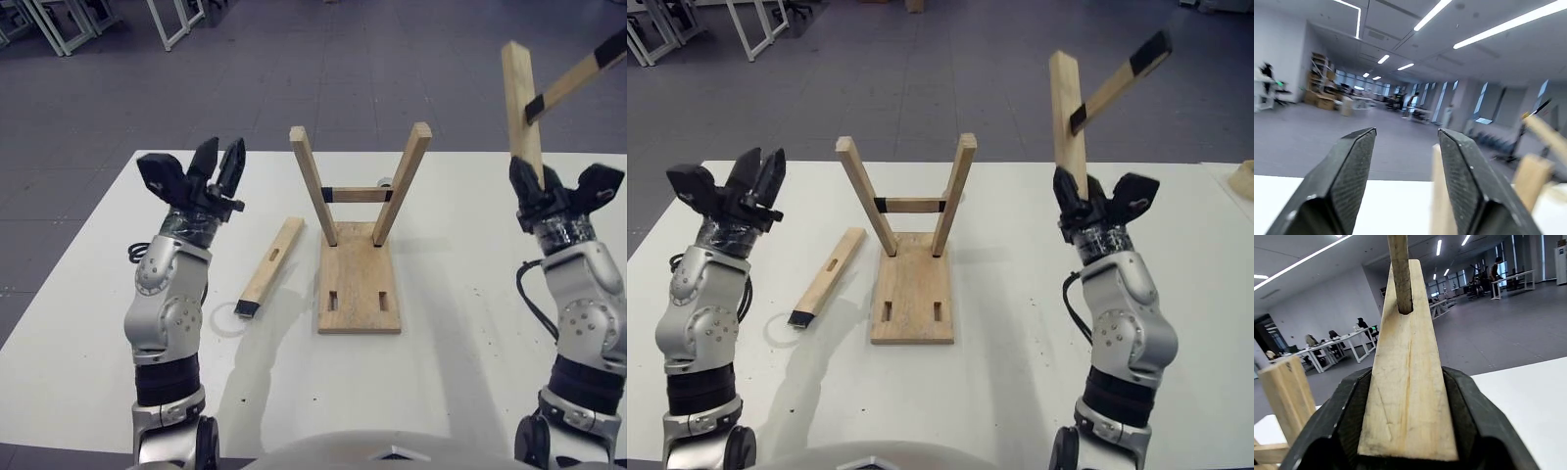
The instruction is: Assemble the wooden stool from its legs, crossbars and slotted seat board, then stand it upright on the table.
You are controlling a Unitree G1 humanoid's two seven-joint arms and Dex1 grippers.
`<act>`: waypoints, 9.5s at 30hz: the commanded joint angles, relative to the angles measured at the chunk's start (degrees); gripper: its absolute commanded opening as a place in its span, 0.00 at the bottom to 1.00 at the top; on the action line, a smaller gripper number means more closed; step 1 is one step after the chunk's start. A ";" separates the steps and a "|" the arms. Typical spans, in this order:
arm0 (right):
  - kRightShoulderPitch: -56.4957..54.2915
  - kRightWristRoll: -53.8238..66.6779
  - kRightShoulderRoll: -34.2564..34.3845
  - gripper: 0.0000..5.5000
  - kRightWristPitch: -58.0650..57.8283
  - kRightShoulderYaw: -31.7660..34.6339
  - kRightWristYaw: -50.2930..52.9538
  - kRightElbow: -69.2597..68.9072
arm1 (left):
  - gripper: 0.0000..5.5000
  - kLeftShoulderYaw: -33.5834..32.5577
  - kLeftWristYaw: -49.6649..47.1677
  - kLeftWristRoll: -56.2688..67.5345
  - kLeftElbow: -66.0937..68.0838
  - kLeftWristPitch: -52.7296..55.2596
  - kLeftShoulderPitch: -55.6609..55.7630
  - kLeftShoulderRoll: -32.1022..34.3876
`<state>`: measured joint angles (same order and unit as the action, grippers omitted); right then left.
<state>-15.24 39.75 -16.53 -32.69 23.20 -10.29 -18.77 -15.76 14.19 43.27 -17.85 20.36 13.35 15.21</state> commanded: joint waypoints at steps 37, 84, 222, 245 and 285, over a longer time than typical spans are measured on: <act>-12.14 50.19 -4.61 0.37 -26.28 -14.96 -15.19 3.82 | 0.63 9.60 -16.00 64.05 -7.98 20.80 8.89 5.36; 5.52 -3.17 -21.98 0.61 -11.87 -36.56 -40.22 4.18 | 0.37 22.95 57.04 -7.15 23.37 -0.01 5.20 17.59; -23.22 53.41 -2.80 0.90 -30.51 -5.19 -1.67 7.68 | 0.37 -7.97 7.08 38.15 -9.84 34.93 10.67 12.68; -26.57 61.59 -5.04 0.90 -29.65 -16.33 -9.85 10.46 | 0.37 3.58 4.25 58.81 -9.48 33.62 6.70 23.36; -25.79 43.76 -16.67 0.37 -26.48 -10.99 -19.45 16.65 | 0.65 -6.90 10.56 37.86 -1.63 24.48 2.92 28.85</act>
<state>-41.91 88.21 -29.23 -60.94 10.29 -27.42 -3.05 -23.44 26.32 86.65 -20.91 45.90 17.61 43.98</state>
